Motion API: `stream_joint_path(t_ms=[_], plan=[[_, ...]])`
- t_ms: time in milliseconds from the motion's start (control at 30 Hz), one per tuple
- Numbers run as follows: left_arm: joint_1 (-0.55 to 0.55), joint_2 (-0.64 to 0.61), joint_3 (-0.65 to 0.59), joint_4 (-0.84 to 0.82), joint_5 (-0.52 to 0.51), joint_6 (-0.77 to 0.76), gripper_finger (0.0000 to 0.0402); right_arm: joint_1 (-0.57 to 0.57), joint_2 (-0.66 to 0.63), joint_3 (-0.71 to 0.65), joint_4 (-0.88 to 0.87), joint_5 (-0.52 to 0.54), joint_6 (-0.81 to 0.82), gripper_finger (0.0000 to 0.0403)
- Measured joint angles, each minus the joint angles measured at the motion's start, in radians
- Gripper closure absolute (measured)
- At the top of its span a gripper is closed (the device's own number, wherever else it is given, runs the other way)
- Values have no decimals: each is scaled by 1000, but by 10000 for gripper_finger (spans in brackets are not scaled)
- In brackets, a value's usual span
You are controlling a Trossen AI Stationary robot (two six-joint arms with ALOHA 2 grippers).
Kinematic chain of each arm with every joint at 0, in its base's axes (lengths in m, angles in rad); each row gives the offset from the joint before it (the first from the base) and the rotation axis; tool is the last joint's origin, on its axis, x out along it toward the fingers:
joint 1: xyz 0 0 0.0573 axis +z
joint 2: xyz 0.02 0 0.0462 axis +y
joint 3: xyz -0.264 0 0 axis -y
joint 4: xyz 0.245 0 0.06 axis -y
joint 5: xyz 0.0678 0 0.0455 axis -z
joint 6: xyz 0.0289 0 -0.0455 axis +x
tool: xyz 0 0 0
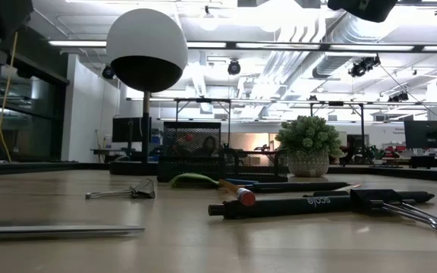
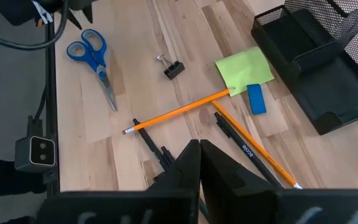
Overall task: Pick and place office supplies into organizer
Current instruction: Put the blue scissors into the top left side of the desk organizer
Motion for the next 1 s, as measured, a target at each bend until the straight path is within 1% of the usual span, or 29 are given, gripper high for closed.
stream_joint_path(t_ms=[100, 167, 233, 333, 400, 633, 833, 933, 1000], plan=[[0, 9, -2, -12, -2, -18, 266, 0, 0, 0, 0, -1, 18, 403], [0, 23, 1, 5, 15, -25, 247, 0, 0, 0, 2, -1, 23, 402], [-1, 34, -2, -23, 20, -38, 236, -2, 0, 0, 7, -1, 25, 403], [-1, 61, -1, -6, 35, -42, 233, -3, 0, 0, 17, -2, 25, 402], [-1, 70, -2, 3, 41, -44, 236, -5, 0, 0, 27, -2, 25, 403], [-1, 74, -1, -1, -5, -43, 267, -10, 1, 0, 43, -9, 25, 402], [-1, 74, -1, 3, -4, -32, 297, -10, 1, 0, 42, -9, 25, 402], [-1, 74, -1, 2, 5, -31, 304, -10, 1, 0, 41, -8, 25, 402], [-1, 73, -17, 38, 29, -21, 304, -10, 1, 0, 41, -7, 24, 402]])
